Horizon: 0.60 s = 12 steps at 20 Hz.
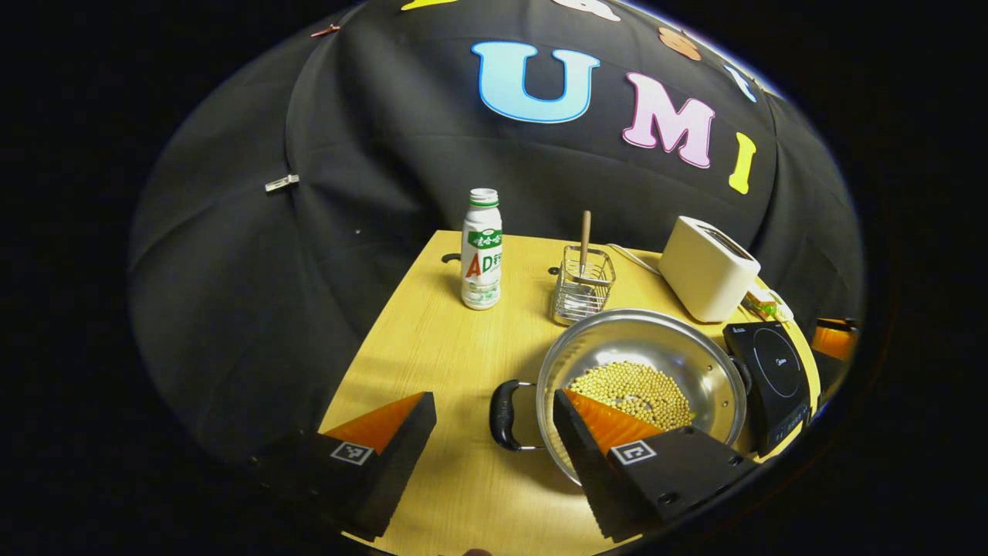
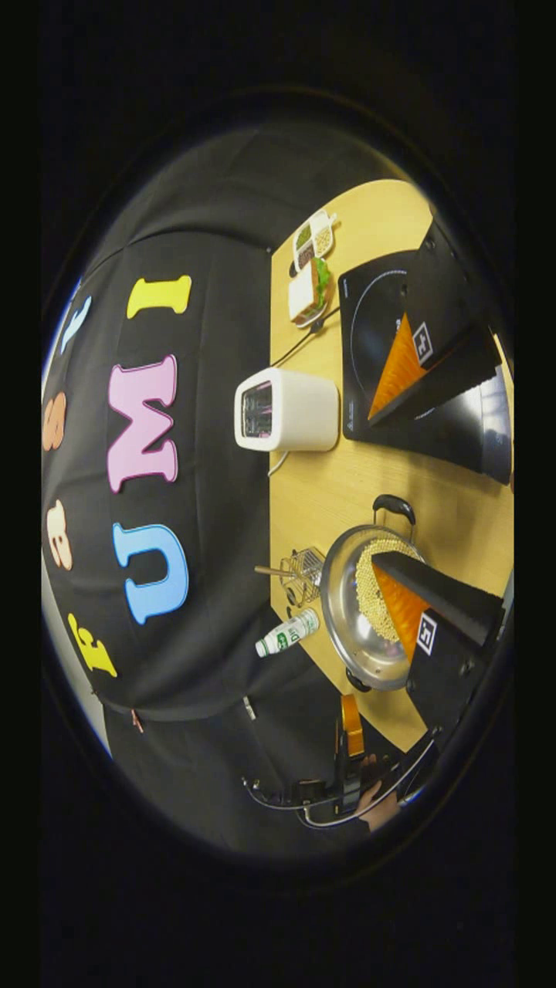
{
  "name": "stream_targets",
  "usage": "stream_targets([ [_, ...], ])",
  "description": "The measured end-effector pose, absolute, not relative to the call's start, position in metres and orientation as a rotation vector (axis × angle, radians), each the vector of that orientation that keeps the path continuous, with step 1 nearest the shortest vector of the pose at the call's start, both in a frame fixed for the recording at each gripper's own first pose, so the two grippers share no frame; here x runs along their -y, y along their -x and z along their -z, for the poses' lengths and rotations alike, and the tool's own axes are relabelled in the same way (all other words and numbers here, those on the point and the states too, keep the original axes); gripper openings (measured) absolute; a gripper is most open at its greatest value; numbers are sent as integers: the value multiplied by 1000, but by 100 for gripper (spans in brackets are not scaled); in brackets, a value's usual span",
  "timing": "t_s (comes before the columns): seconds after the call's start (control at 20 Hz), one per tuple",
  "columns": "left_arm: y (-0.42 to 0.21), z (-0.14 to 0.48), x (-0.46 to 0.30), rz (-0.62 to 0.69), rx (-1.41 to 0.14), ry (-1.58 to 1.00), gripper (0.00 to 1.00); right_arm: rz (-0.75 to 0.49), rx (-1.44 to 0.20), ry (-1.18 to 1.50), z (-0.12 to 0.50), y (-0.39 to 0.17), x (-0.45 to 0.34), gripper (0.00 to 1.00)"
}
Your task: First push the handle of the pot to place it horizontally, then grasp the pot with both hands and set it on the induction cooktop.
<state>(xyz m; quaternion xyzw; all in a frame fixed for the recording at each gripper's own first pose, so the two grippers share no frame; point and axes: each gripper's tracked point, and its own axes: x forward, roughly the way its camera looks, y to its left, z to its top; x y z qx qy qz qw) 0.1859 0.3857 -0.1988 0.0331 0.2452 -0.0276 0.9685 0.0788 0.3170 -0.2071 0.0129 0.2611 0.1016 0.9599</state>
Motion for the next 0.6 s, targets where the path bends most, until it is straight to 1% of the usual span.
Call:
stream_targets([
  [0.05, -189, 201, -383, 69, -496, -63, 94, -211, -543, -29, 215, -85, -323, 100],
  [0.1, -194, 204, -382, 70, -499, -59, 96, -223, -563, -34, 225, -88, -330, 100],
  [0.25, -204, 212, -377, 86, -508, -50, 95, -241, -618, -44, 252, -97, -342, 100],
  [0.6, -228, 236, -372, 117, -536, -35, 96, -215, -706, -87, 315, -107, -347, 100],
])
